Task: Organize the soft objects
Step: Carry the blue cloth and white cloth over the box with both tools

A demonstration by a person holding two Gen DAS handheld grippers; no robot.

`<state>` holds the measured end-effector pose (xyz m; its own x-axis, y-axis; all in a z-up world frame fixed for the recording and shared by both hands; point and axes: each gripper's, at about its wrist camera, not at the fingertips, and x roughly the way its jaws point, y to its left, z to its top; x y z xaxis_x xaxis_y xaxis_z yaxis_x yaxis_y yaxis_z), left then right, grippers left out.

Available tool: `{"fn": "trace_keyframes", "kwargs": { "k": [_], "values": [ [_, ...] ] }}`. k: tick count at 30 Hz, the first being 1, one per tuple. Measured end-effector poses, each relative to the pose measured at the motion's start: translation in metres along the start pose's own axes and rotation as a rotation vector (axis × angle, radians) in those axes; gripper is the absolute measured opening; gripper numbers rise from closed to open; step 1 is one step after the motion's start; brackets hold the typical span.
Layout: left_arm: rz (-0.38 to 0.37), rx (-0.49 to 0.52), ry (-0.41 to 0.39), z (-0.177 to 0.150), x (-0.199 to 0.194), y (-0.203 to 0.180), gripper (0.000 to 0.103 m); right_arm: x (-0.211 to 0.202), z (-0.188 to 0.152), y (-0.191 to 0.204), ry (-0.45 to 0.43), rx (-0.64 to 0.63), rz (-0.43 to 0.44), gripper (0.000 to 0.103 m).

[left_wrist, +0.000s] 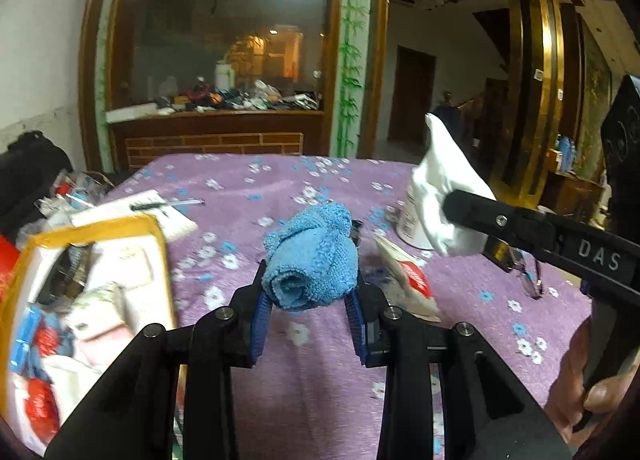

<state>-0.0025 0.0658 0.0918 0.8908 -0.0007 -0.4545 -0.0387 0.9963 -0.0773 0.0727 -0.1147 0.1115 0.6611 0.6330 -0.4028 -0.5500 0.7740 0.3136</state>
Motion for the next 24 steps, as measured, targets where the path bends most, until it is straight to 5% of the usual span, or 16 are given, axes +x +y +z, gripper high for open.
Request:
{"fn": "trace_keyframes", "kwargs": {
  "k": [18, 24],
  "values": [
    [0.090, -0.041, -0.056, 0.008, -0.032, 0.052, 0.031, 0.001, -0.003, 0.037, -0.005, -0.121, -0.019, 0.015],
    [0.144, -0.098, -0.082, 0.009, -0.047, 0.086, 0.031, -0.002, -0.010, 0.069, 0.008, -0.131, 0.040, 0.016]
  ]
}}
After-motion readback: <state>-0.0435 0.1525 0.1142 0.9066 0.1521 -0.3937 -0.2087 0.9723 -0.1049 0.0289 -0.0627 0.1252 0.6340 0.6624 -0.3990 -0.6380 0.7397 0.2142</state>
